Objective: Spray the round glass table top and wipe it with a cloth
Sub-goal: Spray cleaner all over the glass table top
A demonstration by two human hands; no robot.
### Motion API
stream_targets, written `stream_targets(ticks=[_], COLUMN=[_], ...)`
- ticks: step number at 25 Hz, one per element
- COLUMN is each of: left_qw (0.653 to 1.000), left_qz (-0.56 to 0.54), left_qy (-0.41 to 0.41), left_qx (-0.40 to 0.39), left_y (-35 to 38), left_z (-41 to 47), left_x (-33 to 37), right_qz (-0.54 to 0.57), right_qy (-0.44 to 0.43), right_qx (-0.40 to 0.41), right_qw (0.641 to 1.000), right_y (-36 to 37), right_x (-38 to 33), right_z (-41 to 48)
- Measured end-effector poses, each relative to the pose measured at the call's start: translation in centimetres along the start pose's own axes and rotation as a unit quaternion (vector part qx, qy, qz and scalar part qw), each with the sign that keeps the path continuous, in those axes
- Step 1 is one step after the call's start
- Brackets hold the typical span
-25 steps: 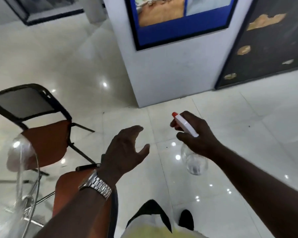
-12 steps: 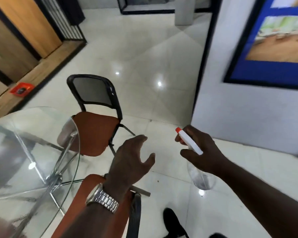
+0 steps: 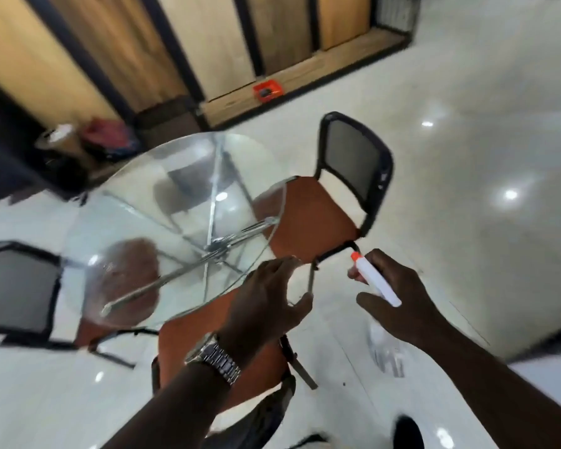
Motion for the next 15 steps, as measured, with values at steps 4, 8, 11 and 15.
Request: stream_targets(ticks=[4, 8, 11, 15], left_qw=[0.992, 0.972, 0.955, 0.929], left_qz=[-0.016, -0.003, -0.028, -0.061], left_qy=[-0.123, -0.232, -0.295, -0.364], left_qx=[0.036, 0.038, 0.017, -0.013], left_y=[-0.2, 1.6, 4.2, 7.4], left_z=[-1.3, -2.3, -2.4, -3.0], left_x=[-3.4, -7.5, -11.2, -14.9], right_qz=[-0.002, -0.027, -0.034, -0.046], right_qy=[-0.041, -0.066, -0.046, -0.035], right_qx=[-0.076, -0.192, -0.248, -0.295], right_qw=[0.996, 0.979, 0.967, 0.954], right_y=[2.2, 7.9, 12.7, 17.9], right_x=[0.3, 1.1, 3.2, 5.1], right_z=[7.1, 12.5, 15.9, 19.4])
Point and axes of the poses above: each hand's wrist, its own z-axis towards the middle knuckle, its own y-axis out of the palm, x = y × z, the point moved 5 cm from there along z, towards the middle knuckle, and after that the axes turned 6 degrees about z, right-handed, at the moved point
